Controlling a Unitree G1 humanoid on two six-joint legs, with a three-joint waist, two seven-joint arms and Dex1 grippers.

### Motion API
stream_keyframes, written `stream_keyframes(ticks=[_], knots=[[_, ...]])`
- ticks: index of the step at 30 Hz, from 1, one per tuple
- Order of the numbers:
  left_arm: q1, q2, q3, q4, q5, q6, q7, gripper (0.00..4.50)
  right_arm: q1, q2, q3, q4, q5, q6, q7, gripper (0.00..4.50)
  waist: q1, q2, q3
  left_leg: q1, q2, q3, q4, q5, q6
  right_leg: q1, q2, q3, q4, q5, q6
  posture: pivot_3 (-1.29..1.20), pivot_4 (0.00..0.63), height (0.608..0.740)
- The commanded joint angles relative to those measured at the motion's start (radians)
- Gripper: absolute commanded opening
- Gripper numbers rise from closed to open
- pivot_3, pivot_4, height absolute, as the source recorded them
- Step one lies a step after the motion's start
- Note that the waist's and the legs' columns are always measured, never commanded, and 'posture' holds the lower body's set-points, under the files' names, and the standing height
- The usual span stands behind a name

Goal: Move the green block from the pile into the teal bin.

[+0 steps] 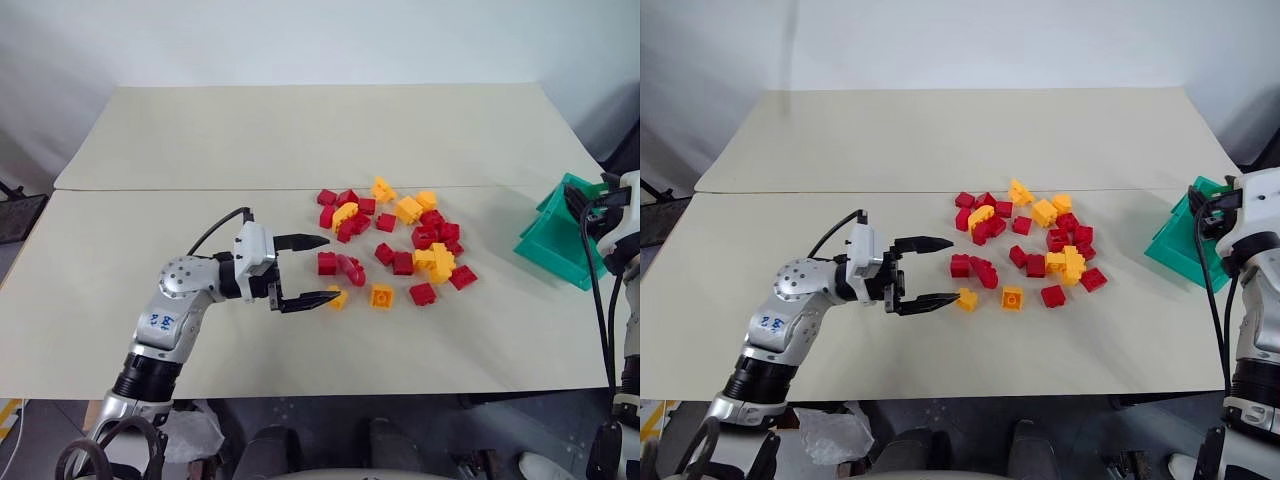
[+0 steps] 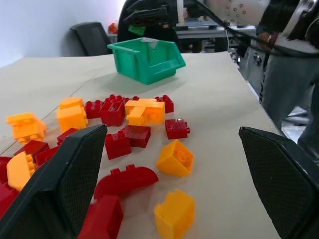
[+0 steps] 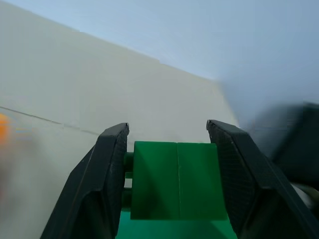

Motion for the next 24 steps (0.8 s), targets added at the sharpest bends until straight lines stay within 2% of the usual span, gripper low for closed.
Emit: stream_keyframes(ticks=[1,5,12,14,19,21,24], knots=[[-0.046,-0.039,0.032,0.017,0.005,-0.001,0.073,4.50,-0.083,-0.045,0.007,0.123,-0.042,-0.018,-0.087,2.13,-0.001,0.000,0.000,0.000,0.001,0.000,0.000,0.000,0.000,0.000,0.000,0.000,0.000,0.000,0.000,0.00,0.150,0.740],[-0.039,-0.045,0.051,-0.007,-0.022,0.030,0.081,4.50,-0.150,-0.044,0.013,0.238,-0.011,-0.002,-0.071,2.13,0.003,0.000,0.000,0.000,0.003,-0.001,0.001,0.001,0.001,0.000,-0.001,0.001,0.000,0.000,0.000,0.00,0.150,0.740],[-0.001,0.009,0.100,-0.042,-0.039,0.059,0.083,4.50,-0.206,-0.076,0.009,0.340,-0.012,-0.069,-0.067,4.46,0.008,0.000,0.000,-0.002,0.003,-0.001,0.001,0.001,0.001,0.000,-0.001,0.000,-0.001,0.000,0.000,0.00,0.150,0.740],[0.007,0.021,0.114,-0.044,-0.043,0.059,0.083,4.50,-0.206,-0.077,0.007,0.331,0.005,-0.085,-0.042,4.49,0.007,0.000,0.000,-0.002,0.003,-0.002,0.001,0.001,0.001,0.000,-0.002,0.000,-0.001,0.000,0.000,0.00,0.150,0.740],[0.090,0.087,0.177,-0.070,-0.029,0.057,0.092,4.50,-0.102,-0.013,0.008,0.083,0.227,-0.188,0.310,4.49,0.003,0.000,0.000,-0.001,0.004,-0.002,0.000,0.001,0.001,0.000,0.000,0.000,-0.001,0.000,0.000,0.00,0.150,0.740],[0.141,0.118,0.210,-0.086,-0.034,0.055,0.091,4.50,-0.019,0.012,0.032,-0.042,0.333,-0.162,0.473,4.49,0.004,0.000,0.000,-0.001,0.004,-0.002,0.000,0.001,0.001,0.000,0.000,-0.001,-0.001,0.000,0.000,0.00,0.150,0.740],[0.233,0.163,0.262,-0.088,-0.004,0.009,0.103,4.50,0.133,0.009,0.096,-0.212,0.447,-0.010,0.624,4.49,0.007,0.000,0.000,0.000,0.005,-0.003,0.000,0.000,0.000,0.002,0.000,-0.001,-0.002,0.000,0.000,0.00,0.150,0.740]])
